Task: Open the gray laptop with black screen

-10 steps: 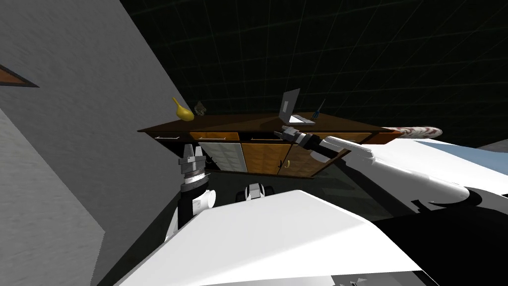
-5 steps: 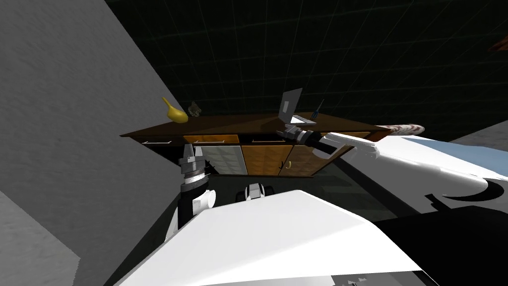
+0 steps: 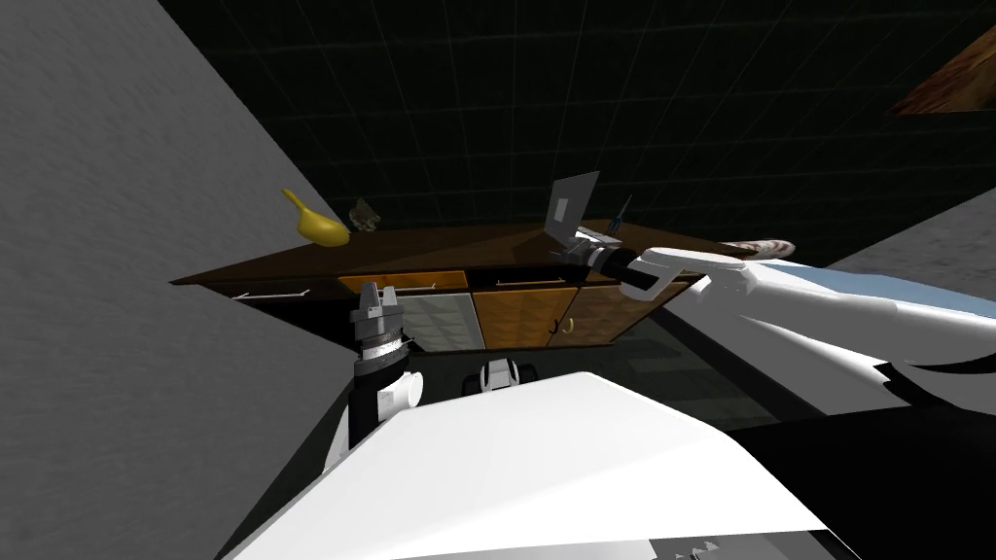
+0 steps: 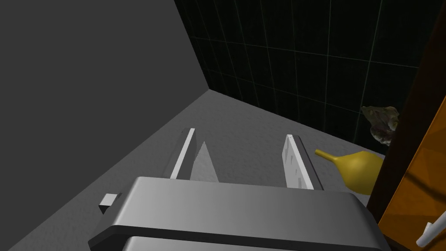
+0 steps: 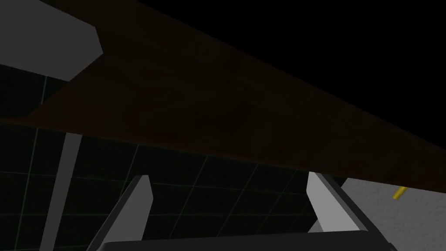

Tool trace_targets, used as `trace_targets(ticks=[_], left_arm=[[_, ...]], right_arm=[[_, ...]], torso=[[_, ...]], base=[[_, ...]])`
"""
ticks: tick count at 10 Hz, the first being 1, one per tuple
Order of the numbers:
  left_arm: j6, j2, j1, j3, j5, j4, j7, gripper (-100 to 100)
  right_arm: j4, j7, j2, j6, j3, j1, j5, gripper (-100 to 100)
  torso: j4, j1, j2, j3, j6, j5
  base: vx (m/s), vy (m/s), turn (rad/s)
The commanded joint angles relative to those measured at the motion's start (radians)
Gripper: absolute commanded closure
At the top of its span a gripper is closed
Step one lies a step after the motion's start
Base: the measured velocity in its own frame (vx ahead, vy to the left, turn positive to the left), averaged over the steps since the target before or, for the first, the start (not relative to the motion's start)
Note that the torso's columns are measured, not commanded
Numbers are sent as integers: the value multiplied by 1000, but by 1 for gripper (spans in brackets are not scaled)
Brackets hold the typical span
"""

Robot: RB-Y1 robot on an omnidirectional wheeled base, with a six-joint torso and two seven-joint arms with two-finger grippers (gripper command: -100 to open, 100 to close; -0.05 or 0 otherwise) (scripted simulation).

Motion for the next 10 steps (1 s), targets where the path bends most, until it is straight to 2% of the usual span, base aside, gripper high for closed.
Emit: trace_targets(ticks=[1, 6, 7, 9, 10], left_arm=[[0, 0, 0, 0, 0, 0, 0, 0], [0, 0, 0, 0, 0, 0, 0, 0], [0, 0, 0, 0, 0, 0, 0, 0], [0, 0, 0, 0, 0, 0, 0, 0], [0, 0, 0, 0, 0, 0, 0, 0]], right_arm=[[25, 18, -64, 57, 4, -16, -9, -100], [87, 60, -191, 171, 21, -49, -19, -100], [94, 65, -207, 184, 23, -53, -20, -100], [92, 61, -201, 174, 20, -49, -22, -100], [92, 61, -201, 173, 20, -49, -21, 100]], torso=[[0, 1, 0, 0, -1, 1], [0, 1, -1, -1, -1, 1], [0, 1, 0, 0, -1, 1], [0, 0, 2, 1, -1, 0], [1, 0, 2, 1, -1, 0]], base=[[85, 43, -86], [109, 69, -125], [72, 40, -66], [18, 9, -4], [0, 0, 0]])
